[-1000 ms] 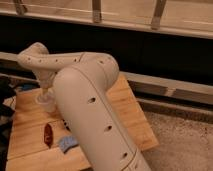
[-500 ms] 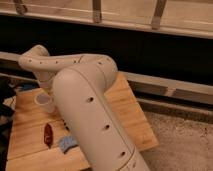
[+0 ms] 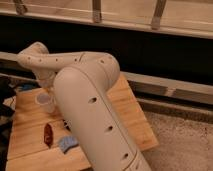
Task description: Pick up the ceramic cup
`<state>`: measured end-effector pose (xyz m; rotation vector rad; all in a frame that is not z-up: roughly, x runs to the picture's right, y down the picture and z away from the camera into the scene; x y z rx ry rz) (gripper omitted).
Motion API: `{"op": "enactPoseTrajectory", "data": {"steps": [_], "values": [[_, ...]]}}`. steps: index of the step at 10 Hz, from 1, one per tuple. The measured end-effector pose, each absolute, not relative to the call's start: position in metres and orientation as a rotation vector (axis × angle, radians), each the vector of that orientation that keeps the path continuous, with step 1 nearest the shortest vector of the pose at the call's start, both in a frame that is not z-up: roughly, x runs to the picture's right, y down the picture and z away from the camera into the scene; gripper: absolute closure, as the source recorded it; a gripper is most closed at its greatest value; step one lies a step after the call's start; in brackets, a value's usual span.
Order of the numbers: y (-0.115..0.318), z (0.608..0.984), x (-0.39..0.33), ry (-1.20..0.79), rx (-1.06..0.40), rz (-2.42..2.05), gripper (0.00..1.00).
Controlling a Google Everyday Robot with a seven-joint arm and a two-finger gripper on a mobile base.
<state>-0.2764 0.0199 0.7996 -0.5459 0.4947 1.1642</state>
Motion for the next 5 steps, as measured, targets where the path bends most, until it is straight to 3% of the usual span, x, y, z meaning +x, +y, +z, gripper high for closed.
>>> {"op": "enactPoseTrajectory", "data": {"steps": [3, 5], "values": [[0.013, 0.780, -0.315, 0.390, -0.519, 1.071, 0.39], [0.012, 0.783, -0.331, 0.346, -0.566, 1.073, 0.24]]}}
